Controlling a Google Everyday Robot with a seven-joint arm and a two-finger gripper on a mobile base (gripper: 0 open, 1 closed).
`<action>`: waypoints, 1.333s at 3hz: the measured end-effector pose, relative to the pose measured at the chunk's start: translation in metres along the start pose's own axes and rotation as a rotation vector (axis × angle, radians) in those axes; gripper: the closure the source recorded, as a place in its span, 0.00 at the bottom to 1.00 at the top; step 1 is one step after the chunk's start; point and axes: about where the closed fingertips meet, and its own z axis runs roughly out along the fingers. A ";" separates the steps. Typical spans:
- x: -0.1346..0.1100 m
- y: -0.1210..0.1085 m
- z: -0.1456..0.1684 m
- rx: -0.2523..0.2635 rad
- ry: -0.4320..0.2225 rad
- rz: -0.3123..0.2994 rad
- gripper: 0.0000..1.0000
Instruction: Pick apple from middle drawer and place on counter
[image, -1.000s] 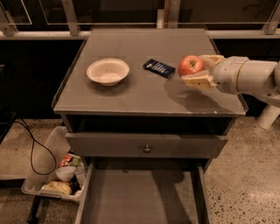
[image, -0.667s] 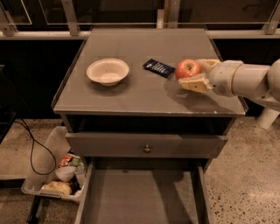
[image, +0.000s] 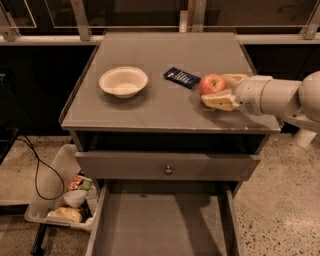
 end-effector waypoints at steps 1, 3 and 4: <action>0.001 0.000 0.001 -0.001 0.001 0.003 1.00; 0.001 0.000 0.001 -0.001 0.001 0.003 0.58; 0.001 0.000 0.001 -0.001 0.001 0.003 0.34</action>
Offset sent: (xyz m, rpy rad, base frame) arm 0.0001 0.0000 -0.0015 0.0013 0.0028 -0.0006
